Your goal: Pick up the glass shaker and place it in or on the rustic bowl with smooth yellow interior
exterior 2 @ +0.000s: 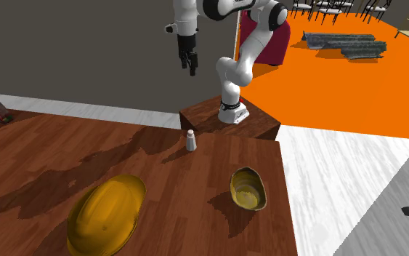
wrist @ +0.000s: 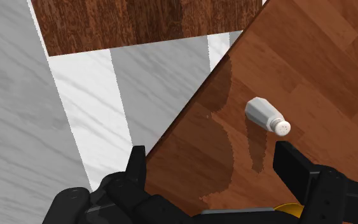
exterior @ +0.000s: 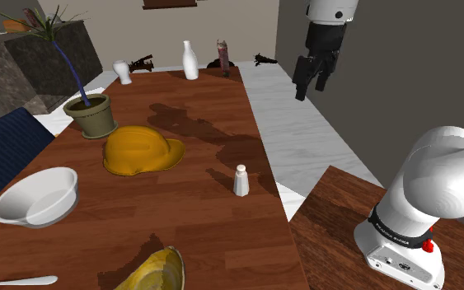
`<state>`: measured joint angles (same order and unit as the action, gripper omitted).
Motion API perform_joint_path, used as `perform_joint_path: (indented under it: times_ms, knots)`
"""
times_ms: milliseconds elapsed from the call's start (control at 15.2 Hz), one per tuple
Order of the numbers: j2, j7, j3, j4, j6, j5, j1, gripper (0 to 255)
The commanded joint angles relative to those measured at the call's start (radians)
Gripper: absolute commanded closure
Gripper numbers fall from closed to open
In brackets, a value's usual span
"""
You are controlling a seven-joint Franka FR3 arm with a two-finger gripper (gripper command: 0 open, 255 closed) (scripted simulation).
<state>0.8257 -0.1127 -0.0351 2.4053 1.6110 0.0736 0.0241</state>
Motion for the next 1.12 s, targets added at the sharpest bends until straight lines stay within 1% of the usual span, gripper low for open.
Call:
perform_joint_path:
  times_ms: [0,264,528,792,1056]
  knots:
    - [0.0,0.0,0.0,0.0,0.0,0.0,0.0,0]
    - [-0.062,-0.079,-0.065,0.053,0.113,0.048,-0.013,0]
    - [-0.15,-0.156,-0.131,0.084,0.23,0.091,-0.024,0]
    - [-0.261,-0.232,-0.196,0.092,0.349,0.124,-0.033,0]
    - [-0.393,-0.31,-0.26,0.076,0.467,0.141,-0.036,0]
